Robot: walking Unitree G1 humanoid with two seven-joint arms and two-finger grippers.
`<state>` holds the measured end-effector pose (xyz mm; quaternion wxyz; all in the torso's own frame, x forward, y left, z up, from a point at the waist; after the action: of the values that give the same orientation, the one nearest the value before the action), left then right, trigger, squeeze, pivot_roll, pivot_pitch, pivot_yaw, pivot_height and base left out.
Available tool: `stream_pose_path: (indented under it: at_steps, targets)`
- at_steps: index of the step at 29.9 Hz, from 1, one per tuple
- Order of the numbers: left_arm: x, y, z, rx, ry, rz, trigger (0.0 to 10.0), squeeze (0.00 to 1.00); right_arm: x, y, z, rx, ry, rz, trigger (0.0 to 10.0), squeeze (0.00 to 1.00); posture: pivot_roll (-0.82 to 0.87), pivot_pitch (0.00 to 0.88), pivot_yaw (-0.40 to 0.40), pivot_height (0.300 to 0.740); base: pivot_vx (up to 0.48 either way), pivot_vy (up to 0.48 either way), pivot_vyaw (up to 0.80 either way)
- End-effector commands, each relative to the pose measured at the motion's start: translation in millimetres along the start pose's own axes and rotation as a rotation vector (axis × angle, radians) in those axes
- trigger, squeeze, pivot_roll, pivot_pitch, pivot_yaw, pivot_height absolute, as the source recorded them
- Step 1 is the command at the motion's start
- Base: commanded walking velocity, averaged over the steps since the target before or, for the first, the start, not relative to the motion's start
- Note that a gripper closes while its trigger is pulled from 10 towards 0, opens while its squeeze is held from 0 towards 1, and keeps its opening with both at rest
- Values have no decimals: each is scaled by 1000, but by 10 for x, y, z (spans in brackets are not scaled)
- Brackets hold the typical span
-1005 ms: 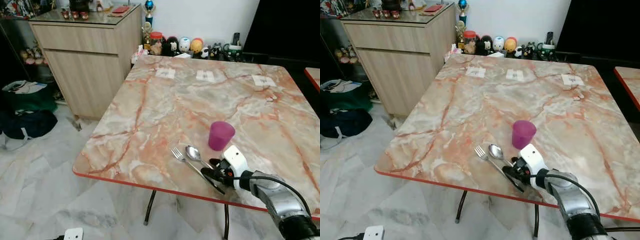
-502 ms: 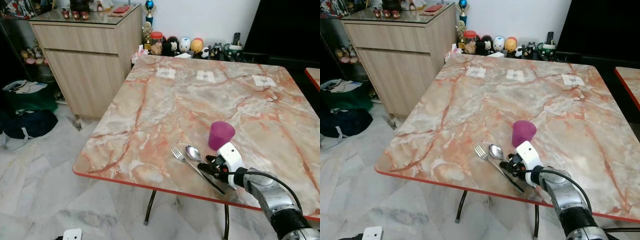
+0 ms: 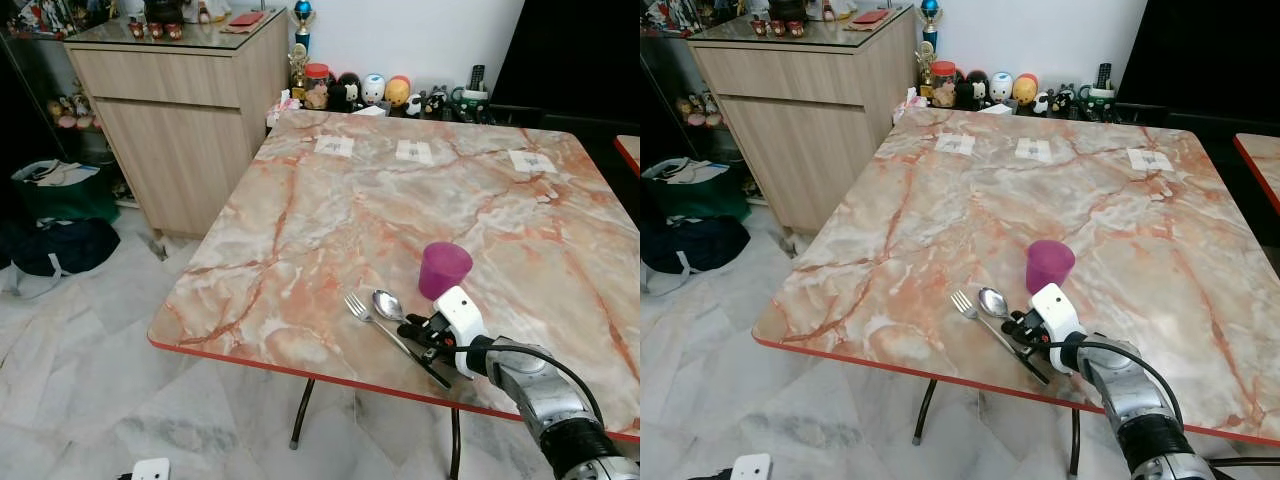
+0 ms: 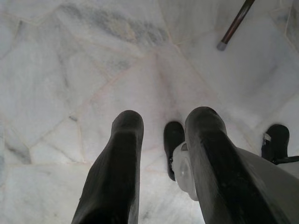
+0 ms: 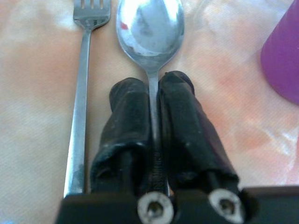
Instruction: Setting the table
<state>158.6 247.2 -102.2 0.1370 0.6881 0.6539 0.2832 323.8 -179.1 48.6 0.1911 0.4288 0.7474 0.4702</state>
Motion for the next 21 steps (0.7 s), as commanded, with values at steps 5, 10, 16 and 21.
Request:
stream_pose_path:
  at_steps: [5, 10, 16, 21]
  targets:
    - [-58, -110, -22, 37, -6, 13, 10000, 0, -16, -140, 8, 65, -29, 15, 0, 0, -24, 17, 0, 740, 0, 0, 0]
    - [-67, -124, -25, 39, -6, 16, 10000, 0, -4, -132, 20, 51, -37, 15, 0, 0, -26, 15, -1, 740, 0, 0, 0]
    - [-58, -143, -32, 41, -2, 20, 10000, 0, -14, 109, 49, -102, -112, 39, 0, 0, -27, 13, -2, 740, 0, 0, 0]
    - [-36, -170, -42, 43, 2, 19, 10000, 0, 78, 363, 40, -247, -113, 17, 10000, 0, -28, 12, -2, 740, 0, 0, 0]
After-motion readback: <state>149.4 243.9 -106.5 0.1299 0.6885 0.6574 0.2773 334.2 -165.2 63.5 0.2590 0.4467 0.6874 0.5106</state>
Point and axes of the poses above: a point about 5 cm out from each wrist's last joint towards the gripper, its own z axis pointing out of the wrist towards the gripper, its own y axis along the axis of the wrist's last joint, x = y × z, the point moved 2 cm from there along z, pointing out of the wrist towards the gripper, and after that the axes turned 11 degrees about z, right-handed, at the moved point
